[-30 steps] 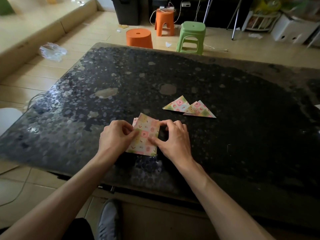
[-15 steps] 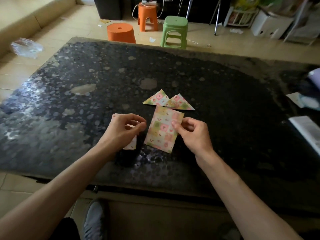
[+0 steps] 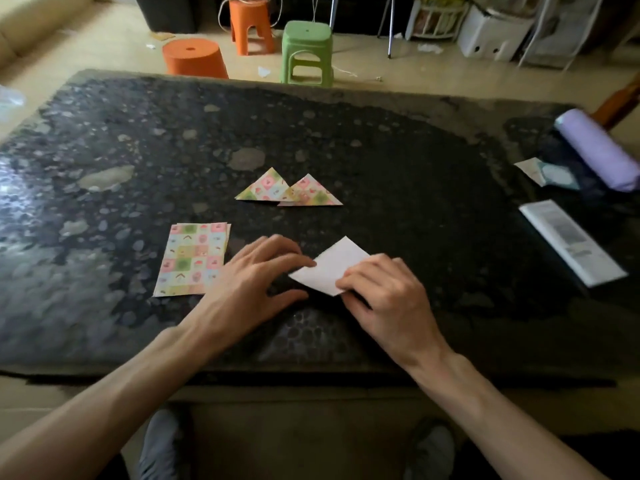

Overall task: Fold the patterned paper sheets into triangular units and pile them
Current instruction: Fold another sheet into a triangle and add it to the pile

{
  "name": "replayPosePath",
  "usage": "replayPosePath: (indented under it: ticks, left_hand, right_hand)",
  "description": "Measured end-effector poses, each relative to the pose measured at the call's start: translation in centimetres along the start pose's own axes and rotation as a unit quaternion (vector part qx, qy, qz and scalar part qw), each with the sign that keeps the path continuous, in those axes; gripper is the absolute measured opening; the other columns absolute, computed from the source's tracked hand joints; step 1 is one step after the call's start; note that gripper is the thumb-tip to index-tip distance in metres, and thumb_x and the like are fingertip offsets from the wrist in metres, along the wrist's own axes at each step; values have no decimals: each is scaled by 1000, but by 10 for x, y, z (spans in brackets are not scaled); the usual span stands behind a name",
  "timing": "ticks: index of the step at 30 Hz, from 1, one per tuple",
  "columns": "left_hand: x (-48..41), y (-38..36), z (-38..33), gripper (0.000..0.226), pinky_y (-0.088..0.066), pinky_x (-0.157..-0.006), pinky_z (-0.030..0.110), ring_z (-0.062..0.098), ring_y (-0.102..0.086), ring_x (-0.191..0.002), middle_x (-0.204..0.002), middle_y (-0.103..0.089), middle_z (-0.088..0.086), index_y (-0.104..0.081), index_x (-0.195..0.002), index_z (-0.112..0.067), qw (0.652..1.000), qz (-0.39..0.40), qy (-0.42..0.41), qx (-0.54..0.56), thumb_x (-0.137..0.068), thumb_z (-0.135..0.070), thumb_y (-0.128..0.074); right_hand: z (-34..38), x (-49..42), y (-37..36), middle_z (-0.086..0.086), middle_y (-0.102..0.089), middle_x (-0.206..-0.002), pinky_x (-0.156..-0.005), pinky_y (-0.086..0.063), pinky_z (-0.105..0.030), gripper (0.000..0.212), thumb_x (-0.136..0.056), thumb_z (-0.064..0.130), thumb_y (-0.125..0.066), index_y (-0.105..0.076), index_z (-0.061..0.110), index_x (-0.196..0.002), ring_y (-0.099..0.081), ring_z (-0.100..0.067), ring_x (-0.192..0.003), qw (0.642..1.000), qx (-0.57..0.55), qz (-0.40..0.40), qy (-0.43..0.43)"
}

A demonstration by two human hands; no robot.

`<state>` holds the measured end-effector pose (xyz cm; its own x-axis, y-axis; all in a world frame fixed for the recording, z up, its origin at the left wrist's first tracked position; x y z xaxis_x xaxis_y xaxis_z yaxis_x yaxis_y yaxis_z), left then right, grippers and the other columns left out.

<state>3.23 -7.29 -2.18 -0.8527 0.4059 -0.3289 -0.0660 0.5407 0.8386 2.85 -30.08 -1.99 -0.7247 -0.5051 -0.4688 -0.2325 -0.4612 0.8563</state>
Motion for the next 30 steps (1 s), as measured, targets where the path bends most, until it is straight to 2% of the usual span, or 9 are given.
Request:
replayPosePath:
  ticks: [3, 6, 12, 15, 17, 23, 26, 30]
  left_hand:
    - [7, -7, 1, 30, -52, -92, 35, 10, -60, -110, -120, -63, -11, -74, -118, -30, 998, 32, -36, -36, -93, -45, -66]
    - [12, -7, 0, 31, -50, -85, 33, 7, -63, -100, -110, -70, -14, -79, -104, -31, 997, 45, -58, -37, -101, -49, -54]
    - [14, -7, 3, 28, -49, -84, 33, 1, -62, -94, -105, -69, -20, -80, -96, -33, 999, 45, -7, -10, -97, -53, -60]
    - [14, -5, 6, 31, -49, -84, 32, 1, -60, -91, -101, -66, -21, -80, -93, -33, 999, 29, 33, 14, -95, -56, -59]
    - [14, -4, 9, 28, -50, -84, 31, 2, -60, -92, -98, -64, -21, -79, -93, -34, 997, 25, 64, 25, -94, -56, -62]
    - [11, -6, 11, 20, -49, -83, 26, 1, -57, -96, -98, -58, -21, -75, -91, -37, 991, 26, 120, 44, -91, -52, -63]
    - [11, -8, 11, 21, -47, -84, 26, 1, -54, -96, -98, -56, -18, -73, -91, -34, 990, 23, 137, 38, -92, -52, -62]
    - [10, -8, 14, 25, -48, -83, 28, 2, -52, -95, -99, -55, -18, -71, -91, -33, 989, 22, 145, 27, -92, -56, -60]
  right_hand:
    - [4, 9, -7, 6, -71, -101, -82, -52, -37, 11, -93, 24, -67, -75, 19, -100, -65, -16, -97, 997, -46, 62, 12]
    - [4, 13, -8, 9, -69, -102, -83, -54, -33, 9, -95, 26, -68, -74, 21, -100, -63, -11, -99, 991, -100, 93, 6]
    - [-7, 3, -13, 18, -68, -92, -79, -47, -20, 17, -97, 42, -69, -75, 26, -92, -61, -6, -93, 965, -208, 112, -114]
    - [-13, -9, -19, 19, -71, -88, -73, -48, -21, 20, -97, 47, -68, -76, 30, -93, -65, -6, -87, 943, -252, 130, -172]
    - [-17, -14, -22, 19, -72, -85, -69, -52, -26, 19, -95, 49, -69, -77, 32, -92, -67, -4, -81, 937, -258, 130, -196]
    - [-22, -21, -29, 12, -70, -73, -61, -53, -27, 20, -87, 51, -77, -74, 32, -83, -64, -5, -69, 930, -236, 113, -259]
    - [-22, -22, -29, 12, -66, -70, -54, -43, -18, 21, -87, 49, -78, -72, 29, -81, -59, -3, -64, 931, -213, 106, -276]
    - [-19, -23, -28, 14, -60, -71, -54, -34, -15, 23, -89, 49, -75, -71, 28, -82, -54, -2, -62, 939, -180, 101, -276]
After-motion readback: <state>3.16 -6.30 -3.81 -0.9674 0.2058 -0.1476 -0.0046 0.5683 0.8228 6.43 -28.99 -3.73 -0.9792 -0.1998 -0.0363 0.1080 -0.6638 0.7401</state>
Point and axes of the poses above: each hand's wrist, its own x-axis away from the middle knuckle, its own y-axis out of the back of the hand, z = x × y, the point moved 3 cm from there along -x, towards the middle knuckle
